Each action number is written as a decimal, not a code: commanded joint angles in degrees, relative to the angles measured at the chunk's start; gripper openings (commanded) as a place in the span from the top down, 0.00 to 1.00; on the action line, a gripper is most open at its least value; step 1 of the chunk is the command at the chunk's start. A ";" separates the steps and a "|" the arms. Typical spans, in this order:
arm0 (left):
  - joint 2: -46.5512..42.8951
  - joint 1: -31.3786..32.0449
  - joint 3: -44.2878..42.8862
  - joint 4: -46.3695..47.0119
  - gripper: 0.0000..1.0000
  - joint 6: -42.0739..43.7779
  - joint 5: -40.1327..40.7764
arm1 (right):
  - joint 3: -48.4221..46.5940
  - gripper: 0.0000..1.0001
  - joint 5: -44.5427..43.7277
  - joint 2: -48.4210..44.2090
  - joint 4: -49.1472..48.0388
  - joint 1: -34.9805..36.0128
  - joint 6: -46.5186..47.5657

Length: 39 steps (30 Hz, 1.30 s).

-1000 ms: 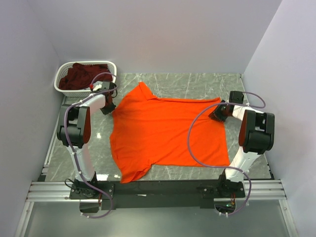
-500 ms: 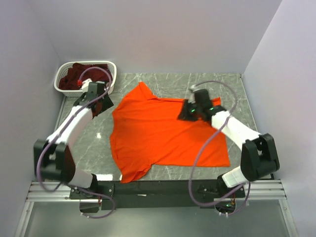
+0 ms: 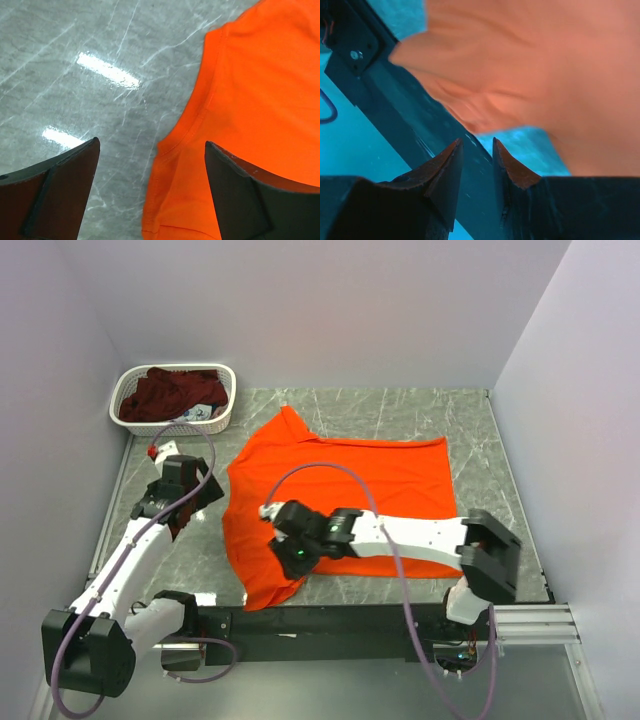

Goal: Fold and stack the t-shirts
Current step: Flatten the tshirt out

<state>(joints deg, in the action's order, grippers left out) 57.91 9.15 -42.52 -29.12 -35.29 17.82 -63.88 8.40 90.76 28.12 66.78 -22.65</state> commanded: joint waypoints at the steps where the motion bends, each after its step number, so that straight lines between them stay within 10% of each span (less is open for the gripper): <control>1: -1.92 0.08 1.74 5.12 0.09 1.36 -0.69 | -7.56 0.62 -4.71 5.20 2.90 3.78 0.51; 11: -1.22 0.08 0.86 3.72 0.09 1.80 2.66 | -18.04 0.64 -4.89 19.27 9.14 6.78 2.35; 39: -1.13 0.08 1.48 4.69 0.08 2.59 0.46 | -2.91 0.66 -7.70 8.82 16.17 3.44 7.63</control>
<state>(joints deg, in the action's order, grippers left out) 56.97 9.15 -40.77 -26.74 -33.63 18.76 -65.84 2.83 103.26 40.23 70.78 -16.64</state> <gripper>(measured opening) 0.918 0.346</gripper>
